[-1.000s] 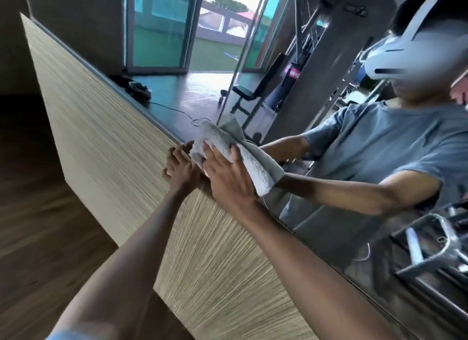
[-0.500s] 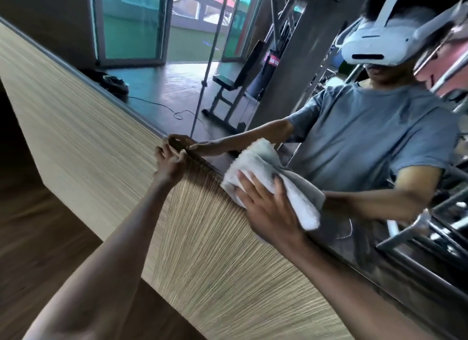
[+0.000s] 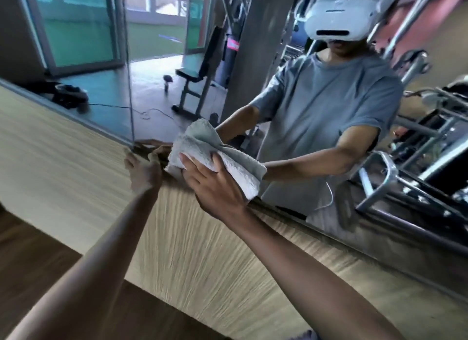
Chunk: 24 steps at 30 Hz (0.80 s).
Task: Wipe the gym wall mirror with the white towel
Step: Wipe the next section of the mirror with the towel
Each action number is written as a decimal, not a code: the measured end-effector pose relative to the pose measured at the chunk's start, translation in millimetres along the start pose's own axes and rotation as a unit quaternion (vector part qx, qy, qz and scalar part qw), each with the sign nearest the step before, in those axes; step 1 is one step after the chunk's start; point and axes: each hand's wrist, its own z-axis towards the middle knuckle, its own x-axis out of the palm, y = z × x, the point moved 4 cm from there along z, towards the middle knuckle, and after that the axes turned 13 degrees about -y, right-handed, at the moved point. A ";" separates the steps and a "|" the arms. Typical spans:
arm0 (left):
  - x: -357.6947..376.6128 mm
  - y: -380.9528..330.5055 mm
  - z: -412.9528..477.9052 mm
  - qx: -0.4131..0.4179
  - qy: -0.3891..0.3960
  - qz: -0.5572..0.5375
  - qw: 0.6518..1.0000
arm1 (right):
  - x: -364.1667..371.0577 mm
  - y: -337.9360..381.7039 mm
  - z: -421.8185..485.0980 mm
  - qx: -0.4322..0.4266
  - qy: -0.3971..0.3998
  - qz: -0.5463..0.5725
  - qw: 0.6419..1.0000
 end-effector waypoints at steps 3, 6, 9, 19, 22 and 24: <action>15.7 -4.3 -61.2 -0.002 -0.031 -0.007 0.999 | -18.9 -22.6 -47.0 0.019 -0.013 0.013 1.000; 32.4 -4.4 -117.6 0.003 0.001 -0.035 0.999 | -38.2 -43.9 -98.9 0.035 -0.013 0.015 0.999; 45.0 -3.5 -171.1 0.015 0.025 -0.042 0.999 | -63.9 -70.0 -162.6 0.044 -0.003 -0.008 0.999; 75.3 -16.7 -356.8 0.039 0.069 -0.037 0.996 | -174.5 -166.8 -392.3 0.075 0.012 -0.101 0.992; 78.4 -23.2 -392.3 0.032 0.077 -0.037 0.996 | -202.6 -193.9 -454.3 0.071 0.026 -0.119 0.990; 78.8 -24.8 -406.8 0.019 0.089 -0.028 0.995 | -215.2 -205.6 -479.7 0.076 0.032 -0.130 0.988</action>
